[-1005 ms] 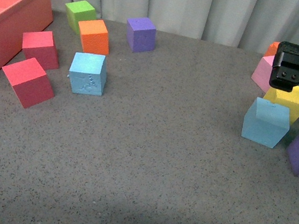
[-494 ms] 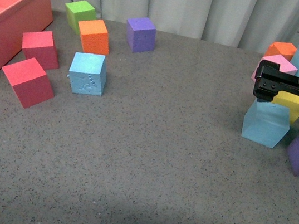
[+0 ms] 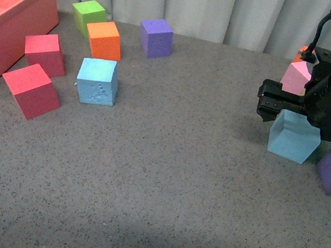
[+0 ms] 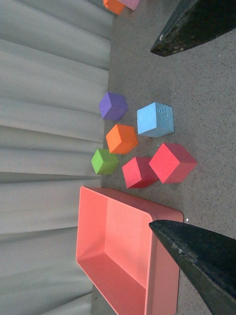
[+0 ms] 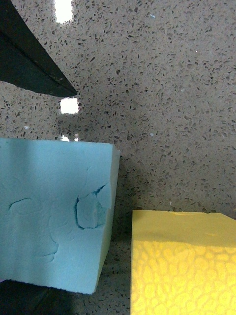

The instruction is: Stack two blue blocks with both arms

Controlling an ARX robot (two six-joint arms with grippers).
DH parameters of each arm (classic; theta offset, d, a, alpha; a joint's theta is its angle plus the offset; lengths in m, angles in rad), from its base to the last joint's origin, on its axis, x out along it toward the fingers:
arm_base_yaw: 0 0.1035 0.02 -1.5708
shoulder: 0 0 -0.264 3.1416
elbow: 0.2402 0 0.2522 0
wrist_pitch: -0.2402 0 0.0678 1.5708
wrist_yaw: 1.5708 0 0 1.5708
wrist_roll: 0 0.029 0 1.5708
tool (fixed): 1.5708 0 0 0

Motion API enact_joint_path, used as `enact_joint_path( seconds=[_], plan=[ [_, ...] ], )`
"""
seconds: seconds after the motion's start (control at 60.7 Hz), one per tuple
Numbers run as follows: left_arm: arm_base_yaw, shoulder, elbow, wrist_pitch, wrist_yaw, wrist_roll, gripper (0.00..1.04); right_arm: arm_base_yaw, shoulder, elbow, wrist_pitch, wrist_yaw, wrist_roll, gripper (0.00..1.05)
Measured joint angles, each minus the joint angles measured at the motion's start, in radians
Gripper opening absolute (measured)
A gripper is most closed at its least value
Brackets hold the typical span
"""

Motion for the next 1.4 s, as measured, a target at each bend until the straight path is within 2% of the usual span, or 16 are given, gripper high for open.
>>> enact_joint_path(
  seconds=[0.066,0.148,0.198,0.33,0.56,0.972,1.088,1.401],
  plan=[
    [0.000,0.000,0.000,0.000,0.000,0.000,0.98,0.000,0.018,0.017,-0.010,0.014,0.000,0.90],
    [0.000,0.000,0.000,0.000,0.000,0.000,0.98,-0.002,0.034,0.030,-0.029,0.025,-0.001,0.72],
    [0.000,0.000,0.000,0.000,0.000,0.000,0.98,-0.003,0.037,0.033,-0.035,0.027,-0.001,0.65],
    [0.000,0.000,0.000,0.000,0.000,0.000,0.98,-0.004,0.037,0.041,-0.049,0.026,0.000,0.52],
    [0.000,0.000,0.000,0.000,0.000,0.000,0.98,0.007,0.026,0.041,-0.041,-0.013,-0.001,0.48],
    [0.000,0.000,0.000,0.000,0.000,0.000,0.98,0.143,0.018,0.138,-0.066,-0.055,-0.021,0.48],
    [0.000,0.000,0.000,0.000,0.000,0.000,0.98,0.185,0.042,0.173,-0.068,-0.040,-0.030,0.48],
    [0.000,0.000,0.000,0.000,0.000,0.000,0.98,0.252,0.118,0.239,-0.101,-0.047,-0.031,0.48]
  ],
)
